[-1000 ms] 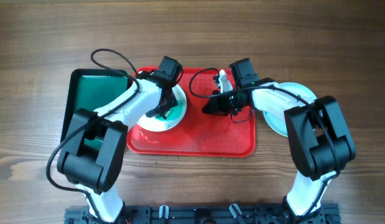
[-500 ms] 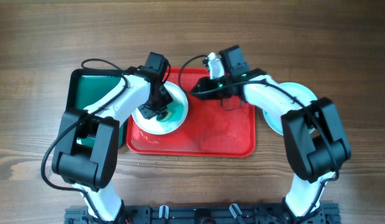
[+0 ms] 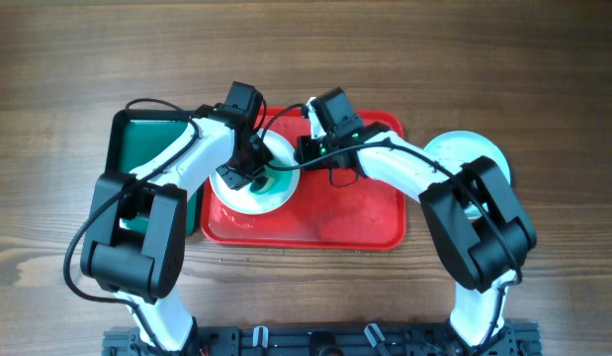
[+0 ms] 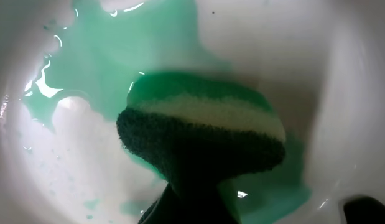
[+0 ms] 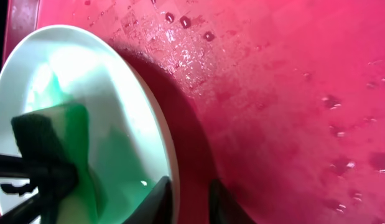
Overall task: Clean dirty plates on tray and stack at the side
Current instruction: 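Scrub the plate held by right gripper with the sponge in left gripper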
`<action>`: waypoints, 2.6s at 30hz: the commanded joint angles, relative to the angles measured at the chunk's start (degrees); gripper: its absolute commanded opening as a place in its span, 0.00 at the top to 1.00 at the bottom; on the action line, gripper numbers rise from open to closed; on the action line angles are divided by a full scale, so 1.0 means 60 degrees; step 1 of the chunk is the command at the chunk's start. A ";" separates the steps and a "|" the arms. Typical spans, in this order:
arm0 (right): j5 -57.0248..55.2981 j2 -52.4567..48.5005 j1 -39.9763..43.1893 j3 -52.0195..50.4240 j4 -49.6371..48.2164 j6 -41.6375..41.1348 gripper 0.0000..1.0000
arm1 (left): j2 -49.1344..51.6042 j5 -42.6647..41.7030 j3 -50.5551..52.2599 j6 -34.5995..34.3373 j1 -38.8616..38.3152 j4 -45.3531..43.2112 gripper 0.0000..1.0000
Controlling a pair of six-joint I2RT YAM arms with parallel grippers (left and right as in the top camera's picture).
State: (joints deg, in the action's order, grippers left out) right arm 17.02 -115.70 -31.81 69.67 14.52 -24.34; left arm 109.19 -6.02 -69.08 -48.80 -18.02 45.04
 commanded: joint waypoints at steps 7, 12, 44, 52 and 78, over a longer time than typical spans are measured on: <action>-0.0404 -0.0554 -0.0339 0.0084 -0.0004 -0.0780 0.93 | 0.0393 -0.0313 0.0153 -0.0204 -0.0011 -0.0113 0.96; -0.0401 -0.0390 -0.0280 0.0087 0.0954 -0.1752 0.96 | 0.0393 0.0069 0.0153 -0.0189 -0.0011 -0.0211 0.96; -0.0328 0.0087 0.0189 0.0029 0.2557 -0.1861 0.96 | 0.0393 0.0590 0.0117 0.2626 -0.0040 -0.0790 0.96; -0.0324 0.0087 0.0189 0.0029 0.2524 -0.1832 0.95 | 0.0393 0.0306 0.0117 0.4277 -0.0157 -0.1435 0.96; -0.0204 0.0087 0.0193 0.0029 0.2455 -0.1683 0.96 | 0.0393 0.4229 0.0117 0.2437 0.0335 -0.1045 0.96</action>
State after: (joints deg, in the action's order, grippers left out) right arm 17.50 -114.74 -30.33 71.29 29.04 -35.51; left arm 110.28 10.24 -69.12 -25.39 -20.73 34.76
